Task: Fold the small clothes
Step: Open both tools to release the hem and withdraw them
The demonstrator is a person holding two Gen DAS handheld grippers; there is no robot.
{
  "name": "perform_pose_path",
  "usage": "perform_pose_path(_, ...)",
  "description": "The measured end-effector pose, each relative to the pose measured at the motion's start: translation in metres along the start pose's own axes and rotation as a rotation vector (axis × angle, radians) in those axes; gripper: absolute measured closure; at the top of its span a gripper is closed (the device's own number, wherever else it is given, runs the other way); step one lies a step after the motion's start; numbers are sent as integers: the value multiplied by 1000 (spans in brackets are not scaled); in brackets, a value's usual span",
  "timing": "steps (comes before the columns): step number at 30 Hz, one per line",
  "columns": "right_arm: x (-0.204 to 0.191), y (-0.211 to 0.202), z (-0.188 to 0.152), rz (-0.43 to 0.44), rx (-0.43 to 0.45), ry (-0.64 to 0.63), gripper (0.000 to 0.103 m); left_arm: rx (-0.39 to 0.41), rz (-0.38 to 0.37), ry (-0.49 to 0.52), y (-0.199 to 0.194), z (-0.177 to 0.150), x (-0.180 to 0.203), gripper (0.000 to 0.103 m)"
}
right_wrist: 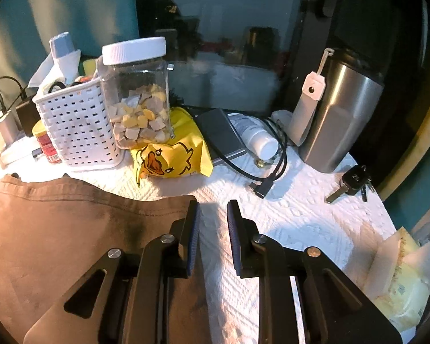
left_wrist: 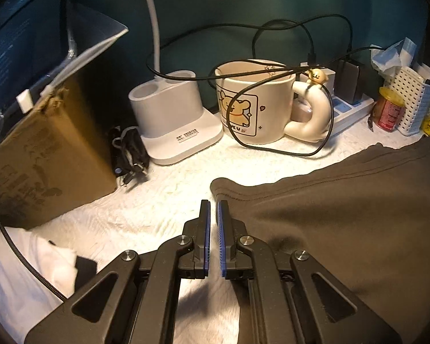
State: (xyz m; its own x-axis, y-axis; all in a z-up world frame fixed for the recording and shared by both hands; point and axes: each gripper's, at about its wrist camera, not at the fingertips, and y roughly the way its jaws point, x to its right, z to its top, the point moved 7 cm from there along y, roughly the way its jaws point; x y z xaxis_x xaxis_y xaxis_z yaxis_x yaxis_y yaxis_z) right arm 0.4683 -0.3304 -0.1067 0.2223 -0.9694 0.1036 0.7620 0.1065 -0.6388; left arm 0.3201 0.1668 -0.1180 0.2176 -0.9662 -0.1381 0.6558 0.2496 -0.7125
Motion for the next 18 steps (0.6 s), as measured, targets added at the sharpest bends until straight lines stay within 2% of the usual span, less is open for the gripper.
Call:
perform_pose_path(4, -2, -15, -3, -1, -1, -5, 81, 10, -5, -16, -13, -3, -1, 98)
perform_pose_path(7, -2, -26, -7, -3, 3, -8, 81, 26, -50, -48, -25, -2, 0, 98)
perform_pose_path(18, 1, -72, -27, 0, 25, 9, 81, 106, -118, -48, -82, -4, 20, 98)
